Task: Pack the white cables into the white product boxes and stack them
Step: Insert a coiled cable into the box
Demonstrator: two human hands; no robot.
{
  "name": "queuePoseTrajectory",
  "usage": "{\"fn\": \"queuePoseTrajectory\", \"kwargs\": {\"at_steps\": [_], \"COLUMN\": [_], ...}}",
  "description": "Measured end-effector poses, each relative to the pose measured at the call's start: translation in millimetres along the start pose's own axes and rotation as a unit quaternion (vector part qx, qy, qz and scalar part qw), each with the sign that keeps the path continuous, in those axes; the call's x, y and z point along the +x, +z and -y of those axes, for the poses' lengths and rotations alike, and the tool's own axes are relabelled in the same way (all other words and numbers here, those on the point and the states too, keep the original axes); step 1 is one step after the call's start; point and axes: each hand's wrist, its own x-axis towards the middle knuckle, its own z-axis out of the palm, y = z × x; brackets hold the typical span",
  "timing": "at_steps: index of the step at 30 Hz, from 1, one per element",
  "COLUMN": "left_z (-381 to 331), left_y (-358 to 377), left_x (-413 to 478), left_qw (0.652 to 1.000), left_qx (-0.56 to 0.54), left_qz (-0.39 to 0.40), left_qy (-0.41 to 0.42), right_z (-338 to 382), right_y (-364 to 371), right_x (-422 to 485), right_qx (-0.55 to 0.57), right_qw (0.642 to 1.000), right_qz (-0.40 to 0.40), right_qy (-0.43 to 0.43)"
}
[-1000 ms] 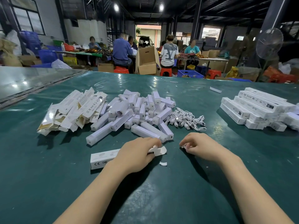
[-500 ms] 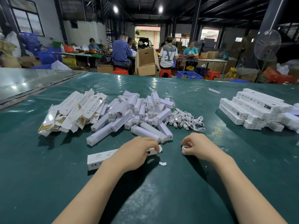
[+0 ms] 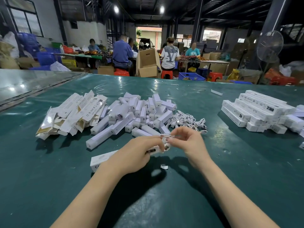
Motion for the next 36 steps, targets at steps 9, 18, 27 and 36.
{"fn": "queuePoseTrajectory", "kwargs": {"at_steps": [9, 18, 27, 36], "left_z": [-4.0, -7.2, -4.8, 2.8], "left_y": [-0.1, 0.4, -2.1, 0.2], "left_x": [1.8, 1.8, 0.5, 0.1], "left_qw": [0.998, 0.996, 0.991, 0.982], "left_qx": [-0.011, -0.003, 0.015, -0.038], "left_qz": [-0.062, -0.085, -0.13, -0.161], "left_qy": [-0.001, 0.003, 0.038, -0.093], "right_z": [-11.9, -12.2, -8.2, -3.2], "right_y": [19.6, 15.2, 18.6, 10.4], "right_x": [-4.1, -3.1, -7.7, -9.4], "right_qx": [0.06, 0.105, 0.091, -0.014], "right_qw": [0.995, 0.988, 0.995, 0.998], "right_qz": [-0.079, -0.106, 0.007, 0.06], "right_qy": [0.003, 0.027, 0.046, 0.031]}}
